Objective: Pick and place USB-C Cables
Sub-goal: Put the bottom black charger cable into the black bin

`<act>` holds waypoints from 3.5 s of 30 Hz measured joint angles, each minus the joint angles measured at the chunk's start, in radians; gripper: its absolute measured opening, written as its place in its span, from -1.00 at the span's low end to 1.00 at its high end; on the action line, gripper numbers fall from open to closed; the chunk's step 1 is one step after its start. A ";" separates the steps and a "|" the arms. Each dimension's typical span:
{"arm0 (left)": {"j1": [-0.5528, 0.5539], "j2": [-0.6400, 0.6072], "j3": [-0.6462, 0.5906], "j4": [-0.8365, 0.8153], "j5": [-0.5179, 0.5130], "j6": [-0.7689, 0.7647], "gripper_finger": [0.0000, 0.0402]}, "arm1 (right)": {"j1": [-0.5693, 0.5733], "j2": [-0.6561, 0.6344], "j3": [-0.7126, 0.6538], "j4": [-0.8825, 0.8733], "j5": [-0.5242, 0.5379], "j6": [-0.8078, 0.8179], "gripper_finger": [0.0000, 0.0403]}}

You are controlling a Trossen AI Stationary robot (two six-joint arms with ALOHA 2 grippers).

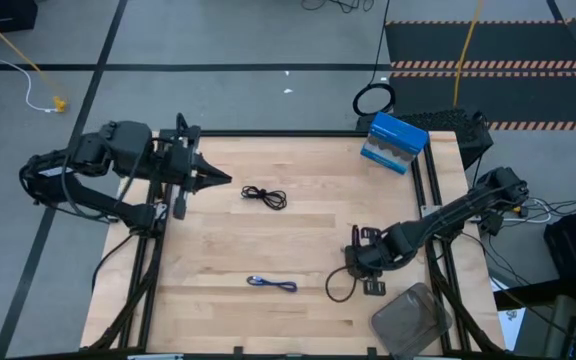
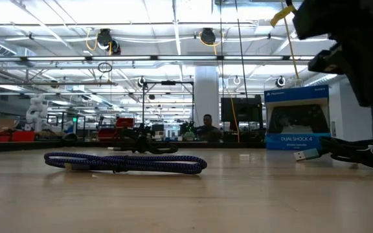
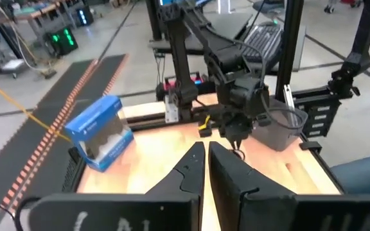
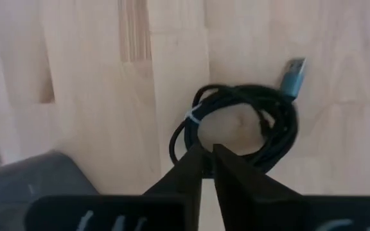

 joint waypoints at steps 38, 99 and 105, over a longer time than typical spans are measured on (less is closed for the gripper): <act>-0.299 0.090 -0.517 0.486 -0.190 -0.053 -0.87 | 0.069 0.000 -0.204 0.322 0.101 0.159 -0.25; -0.299 0.090 -0.517 0.468 -0.188 -0.090 -0.87 | 0.091 -0.043 0.103 -0.139 0.025 0.291 -0.90; -0.299 0.090 -0.517 0.466 -0.188 -0.090 -0.87 | 0.131 -0.043 0.307 -0.380 0.025 0.390 -0.91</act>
